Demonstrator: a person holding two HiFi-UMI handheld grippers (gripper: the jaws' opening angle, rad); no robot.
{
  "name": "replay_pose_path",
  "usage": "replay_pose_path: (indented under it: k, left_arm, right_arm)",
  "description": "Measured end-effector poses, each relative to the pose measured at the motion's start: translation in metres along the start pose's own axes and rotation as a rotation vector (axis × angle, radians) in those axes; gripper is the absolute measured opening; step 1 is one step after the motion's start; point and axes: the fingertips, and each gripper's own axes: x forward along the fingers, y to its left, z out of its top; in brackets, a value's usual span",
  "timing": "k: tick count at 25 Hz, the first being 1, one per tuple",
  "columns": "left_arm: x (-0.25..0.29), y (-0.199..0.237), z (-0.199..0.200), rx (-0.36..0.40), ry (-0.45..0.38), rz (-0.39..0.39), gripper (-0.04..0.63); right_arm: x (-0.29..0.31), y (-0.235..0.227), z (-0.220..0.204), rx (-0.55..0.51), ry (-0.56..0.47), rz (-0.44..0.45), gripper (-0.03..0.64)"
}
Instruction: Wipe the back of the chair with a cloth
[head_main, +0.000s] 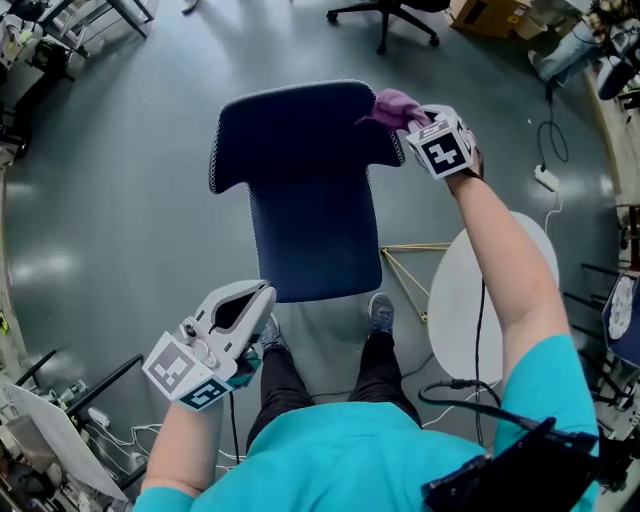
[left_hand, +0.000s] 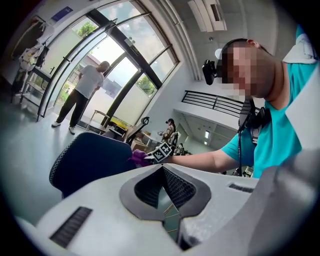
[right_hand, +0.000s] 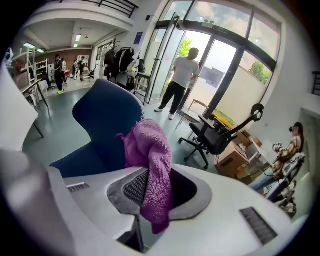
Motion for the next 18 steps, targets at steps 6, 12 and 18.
replay_pose_path:
  k: [6,12,18]
  left_arm:
    - [0.013,-0.007,-0.008,-0.011,0.004,-0.008,0.003]
    - [-0.017,0.007,-0.007,-0.017,-0.023,0.032,0.003]
    - [-0.077,0.032,-0.009,-0.034,-0.067,0.103,0.003]
  right_arm:
    - [-0.025,0.003,-0.005,-0.035,-0.056,0.04,0.087]
    - [-0.042,0.141,0.041,-0.247,-0.154,0.343,0.087]
    - [-0.02,0.29,0.1,-0.382,-0.2,0.571,0.087]
